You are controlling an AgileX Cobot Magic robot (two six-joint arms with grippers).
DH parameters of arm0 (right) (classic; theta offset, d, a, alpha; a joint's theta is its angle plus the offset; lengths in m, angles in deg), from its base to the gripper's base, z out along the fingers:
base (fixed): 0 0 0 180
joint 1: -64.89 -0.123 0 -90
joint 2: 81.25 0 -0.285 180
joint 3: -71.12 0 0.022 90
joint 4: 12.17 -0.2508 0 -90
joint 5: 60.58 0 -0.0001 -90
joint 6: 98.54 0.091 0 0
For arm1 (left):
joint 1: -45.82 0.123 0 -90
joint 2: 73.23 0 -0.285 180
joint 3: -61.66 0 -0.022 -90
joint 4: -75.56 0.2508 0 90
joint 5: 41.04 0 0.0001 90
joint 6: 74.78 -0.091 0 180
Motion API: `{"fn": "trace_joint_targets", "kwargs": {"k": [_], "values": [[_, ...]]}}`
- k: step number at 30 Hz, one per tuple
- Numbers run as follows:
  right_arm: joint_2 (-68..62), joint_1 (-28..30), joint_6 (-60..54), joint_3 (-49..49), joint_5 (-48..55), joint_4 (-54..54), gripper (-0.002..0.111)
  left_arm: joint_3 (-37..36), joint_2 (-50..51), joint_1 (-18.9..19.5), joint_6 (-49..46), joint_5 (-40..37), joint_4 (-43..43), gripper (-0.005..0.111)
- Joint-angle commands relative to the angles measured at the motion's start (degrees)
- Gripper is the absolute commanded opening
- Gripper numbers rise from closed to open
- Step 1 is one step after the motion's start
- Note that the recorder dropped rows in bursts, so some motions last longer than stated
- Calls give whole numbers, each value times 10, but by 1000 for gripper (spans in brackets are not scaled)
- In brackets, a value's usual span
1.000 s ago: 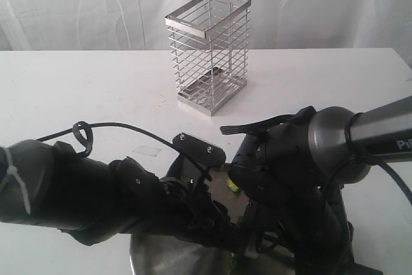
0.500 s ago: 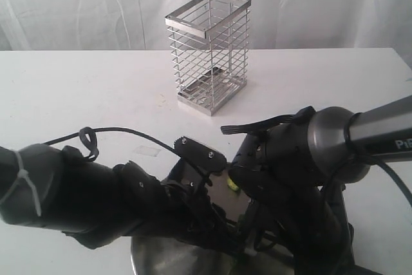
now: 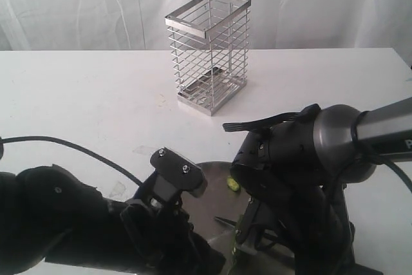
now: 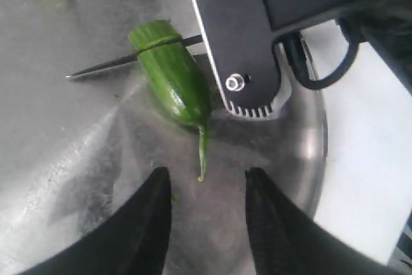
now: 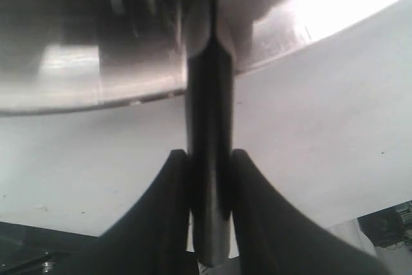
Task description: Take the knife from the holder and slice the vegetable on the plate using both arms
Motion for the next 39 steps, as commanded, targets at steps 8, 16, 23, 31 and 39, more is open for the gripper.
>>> {"fn": "trace_joint_targets", "kwargs": {"k": [8,16,23,31,39], "values": [[6,-1,-5,2,6,9,0,64,132,-66,47,68,-1,59],[6,-1,-5,2,6,9,0,101,161,-66,83,83,6,59],[6,-1,-3,2,6,8,0,109,177,-66,86,108,7,35],[6,-1,-1,6,6,9,0,109,174,-64,59,174,-53,11],[6,-1,-1,42,6,17,0,109,153,-64,-52,247,-167,10]]}}
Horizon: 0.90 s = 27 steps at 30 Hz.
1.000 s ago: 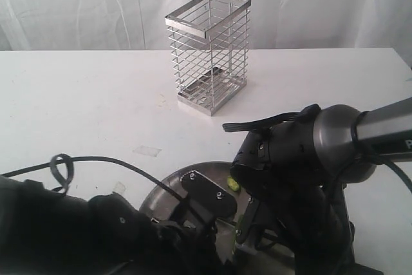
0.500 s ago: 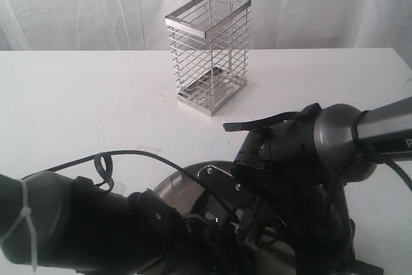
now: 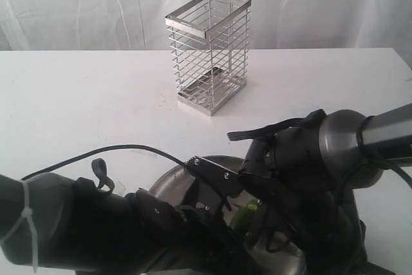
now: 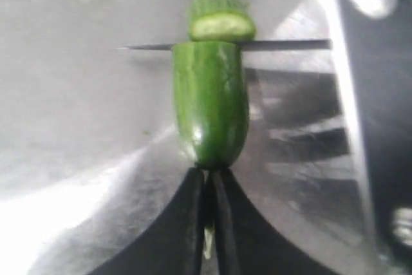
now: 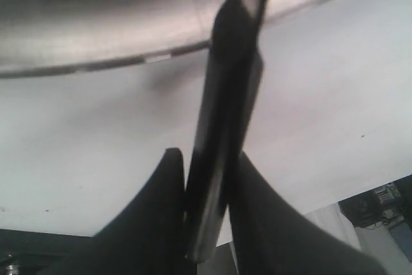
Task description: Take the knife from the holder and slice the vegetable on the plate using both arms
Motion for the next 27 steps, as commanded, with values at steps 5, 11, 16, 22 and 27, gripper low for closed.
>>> {"fn": "trace_joint_targets", "kwargs": {"k": [5,11,16,22,27], "values": [[4,-1,-7,20,9,1,0,0,-24,2,-78,77,-90,10],[4,-1,3,19,9,13,0,0,-26,2,-82,79,-98,10],[4,-1,14,19,9,40,0,0,-26,2,-90,88,-106,10],[4,-1,14,19,9,53,0,0,-26,2,-127,109,-125,10],[4,-1,47,19,9,85,0,-8,-27,2,-142,101,-125,10]]}}
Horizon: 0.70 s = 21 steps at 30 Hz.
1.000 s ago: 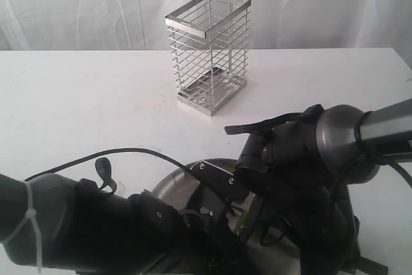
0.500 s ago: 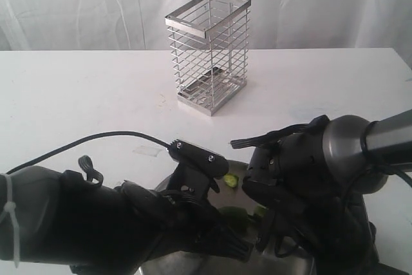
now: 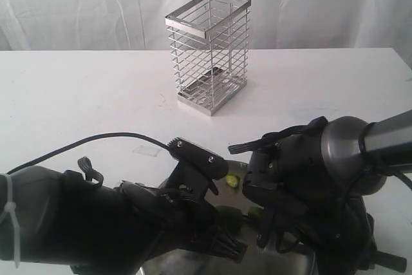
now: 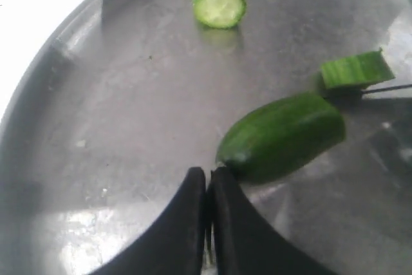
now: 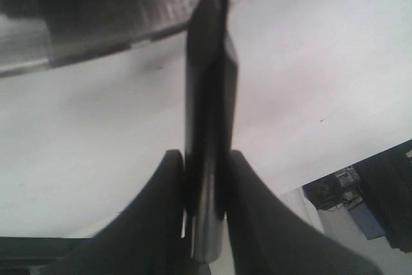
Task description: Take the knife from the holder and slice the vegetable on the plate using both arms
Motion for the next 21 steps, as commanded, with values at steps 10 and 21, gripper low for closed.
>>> {"fn": "trace_joint_targets", "kwargs": {"k": [10,21], "values": [[3,-1,44,4,3,29,0,-35,-65,1,-6,-24,-13,10],[86,-1,42,-7,3,-51,0,-35,-125,1,-30,-21,-13,38]]}}
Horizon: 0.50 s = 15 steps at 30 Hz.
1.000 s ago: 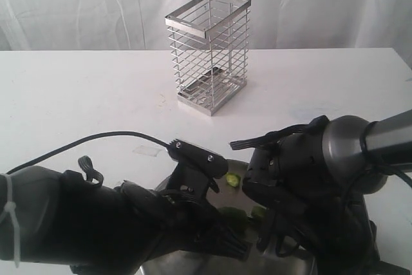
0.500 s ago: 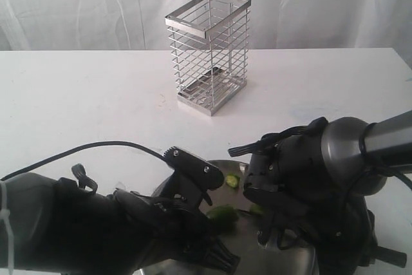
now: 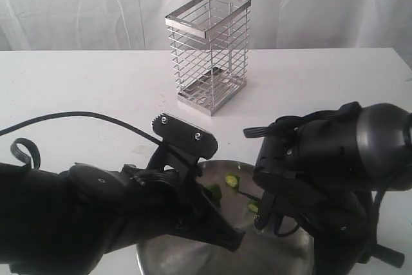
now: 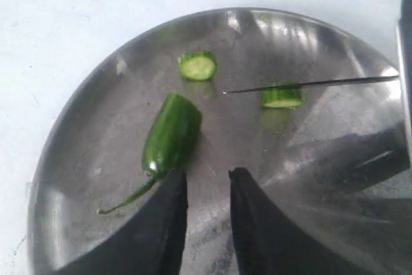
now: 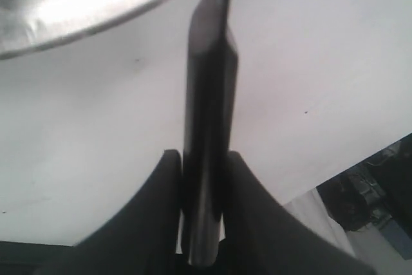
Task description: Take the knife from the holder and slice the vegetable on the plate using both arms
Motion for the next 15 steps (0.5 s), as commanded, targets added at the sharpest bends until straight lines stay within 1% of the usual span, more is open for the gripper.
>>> {"fn": "trace_joint_targets", "kwargs": {"k": [1,4,7,15], "values": [[26,-1,-4,-15,5,-46,0,-4,-23,1,-4,-4,-13,40],[26,-1,-5,-27,4,-59,0,-4,-36,1,-4,-4,-13,44],[25,0,-6,-45,-41,-61,0,-11,-53,1,-4,-7,-13,46],[-41,0,-28,-114,-73,-84,0,-62,-96,1,19,-31,-13,46]]}}
